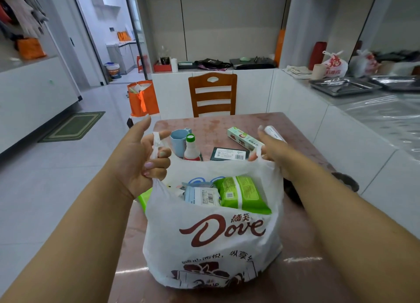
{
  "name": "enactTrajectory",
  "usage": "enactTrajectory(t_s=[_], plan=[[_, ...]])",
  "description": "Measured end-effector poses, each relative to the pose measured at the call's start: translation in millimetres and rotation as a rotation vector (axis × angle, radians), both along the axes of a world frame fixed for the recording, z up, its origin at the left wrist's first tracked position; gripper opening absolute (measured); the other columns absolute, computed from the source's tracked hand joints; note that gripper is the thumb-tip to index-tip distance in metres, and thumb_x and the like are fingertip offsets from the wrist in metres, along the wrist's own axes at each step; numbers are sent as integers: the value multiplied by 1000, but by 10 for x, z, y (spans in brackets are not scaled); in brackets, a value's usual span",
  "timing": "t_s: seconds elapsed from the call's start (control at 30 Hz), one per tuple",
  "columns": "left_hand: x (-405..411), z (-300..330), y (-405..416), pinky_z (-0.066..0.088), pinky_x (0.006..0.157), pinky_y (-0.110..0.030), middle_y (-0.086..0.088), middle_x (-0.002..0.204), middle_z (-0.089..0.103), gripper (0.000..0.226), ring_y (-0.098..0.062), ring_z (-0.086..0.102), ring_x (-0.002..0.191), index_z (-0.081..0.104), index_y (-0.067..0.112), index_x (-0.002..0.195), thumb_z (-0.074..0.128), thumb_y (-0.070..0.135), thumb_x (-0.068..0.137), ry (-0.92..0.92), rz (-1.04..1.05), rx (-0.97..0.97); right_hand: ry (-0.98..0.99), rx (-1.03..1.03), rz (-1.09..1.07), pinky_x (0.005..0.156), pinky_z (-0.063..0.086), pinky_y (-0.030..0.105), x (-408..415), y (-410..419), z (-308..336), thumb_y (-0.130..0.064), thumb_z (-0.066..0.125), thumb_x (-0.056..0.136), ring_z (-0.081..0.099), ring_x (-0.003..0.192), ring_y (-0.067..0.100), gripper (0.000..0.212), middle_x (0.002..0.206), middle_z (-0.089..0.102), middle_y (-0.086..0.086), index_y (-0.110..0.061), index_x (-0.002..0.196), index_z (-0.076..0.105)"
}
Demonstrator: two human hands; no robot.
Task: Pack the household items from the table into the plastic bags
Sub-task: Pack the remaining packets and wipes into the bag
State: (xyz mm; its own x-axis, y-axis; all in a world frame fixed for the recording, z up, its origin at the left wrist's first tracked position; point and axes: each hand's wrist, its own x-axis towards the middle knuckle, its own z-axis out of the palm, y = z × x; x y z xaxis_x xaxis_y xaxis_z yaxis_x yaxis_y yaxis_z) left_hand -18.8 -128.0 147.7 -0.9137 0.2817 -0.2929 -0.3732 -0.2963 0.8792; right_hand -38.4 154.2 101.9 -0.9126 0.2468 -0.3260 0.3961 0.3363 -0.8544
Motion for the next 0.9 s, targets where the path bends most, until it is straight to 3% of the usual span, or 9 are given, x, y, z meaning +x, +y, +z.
enactTrajectory(t_s=[0.1, 0.23, 0.37, 0.47, 0.6, 0.67, 0.7, 0.77, 0.9], plan=[[-1, -14, 64, 25, 33, -11, -5, 58, 42, 55, -6, 29, 35, 54, 16, 125, 37, 57, 92, 2, -16, -38, 3, 68, 66, 52, 32, 27, 67, -79, 12, -73, 22, 89, 46, 42, 11, 79, 34, 46, -9, -9, 75, 67], [-9, -19, 120, 31, 33, -13, -6, 56, 48, 54, -8, 34, 37, 55, 11, 120, 37, 55, 93, 18, -12, -74, 113, 467, 26, 87, 47, 36, -11, -146, 74, -67, 16, 92, 60, 80, 25, 75, 70, 63, 1, -15, 81, 68], [-21, -13, 105, 30, 31, -14, -6, 56, 50, 51, -8, 35, 36, 55, 11, 116, 40, 55, 93, 11, -17, -61, -144, 532, 121, 96, 44, 40, 4, -207, -47, -81, 16, 82, 59, 108, 31, 93, 119, 63, 16, -12, 132, 52], [-22, -11, 78, 28, 30, -13, -6, 56, 50, 51, -8, 34, 36, 55, 13, 115, 40, 55, 93, 7, -16, -66, -342, 444, 374, 97, 41, 41, 137, -235, -200, -85, 15, 77, 64, 99, 27, 101, 113, 67, 15, -10, 140, 43], [-31, -7, 78, 25, 33, -11, -6, 58, 50, 52, -8, 33, 37, 56, 12, 117, 39, 55, 93, 7, -6, -66, -308, 341, 442, 115, 24, 46, 266, -269, -218, -86, 27, 75, 36, 138, 27, 99, 151, 37, 7, -17, 144, 40], [-28, 5, 107, 24, 35, -12, -6, 59, 49, 53, -8, 33, 38, 55, 12, 119, 38, 55, 94, 9, -7, -76, -211, 79, 357, 109, 31, 44, 306, -285, -118, -82, 38, 74, 48, 124, 29, 86, 144, 43, 14, -14, 124, 59], [-22, 15, 125, 23, 35, -12, -6, 59, 49, 53, -8, 32, 38, 55, 12, 119, 38, 55, 94, 12, -9, -77, -102, -107, 275, 99, 42, 44, 286, -248, -40, -81, 41, 72, 59, 97, 29, 86, 124, 55, 19, -9, 113, 62], [-20, 36, 145, 24, 32, -11, -5, 58, 48, 52, -7, 32, 37, 54, 12, 117, 39, 55, 93, 24, -11, -68, 116, -437, 112, 62, 51, 34, 250, -141, 188, -76, 37, 80, 51, 49, 18, 83, 75, 56, 15, -1, 111, 55], [-20, 68, 145, 25, 31, -12, -5, 57, 49, 50, -7, 33, 36, 53, 11, 114, 40, 55, 93, 33, -2, -83, 244, -347, -53, 35, 36, 19, 283, -8, 486, -71, 29, 89, 40, 33, 11, 78, 87, 57, 20, -2, 115, 53]])
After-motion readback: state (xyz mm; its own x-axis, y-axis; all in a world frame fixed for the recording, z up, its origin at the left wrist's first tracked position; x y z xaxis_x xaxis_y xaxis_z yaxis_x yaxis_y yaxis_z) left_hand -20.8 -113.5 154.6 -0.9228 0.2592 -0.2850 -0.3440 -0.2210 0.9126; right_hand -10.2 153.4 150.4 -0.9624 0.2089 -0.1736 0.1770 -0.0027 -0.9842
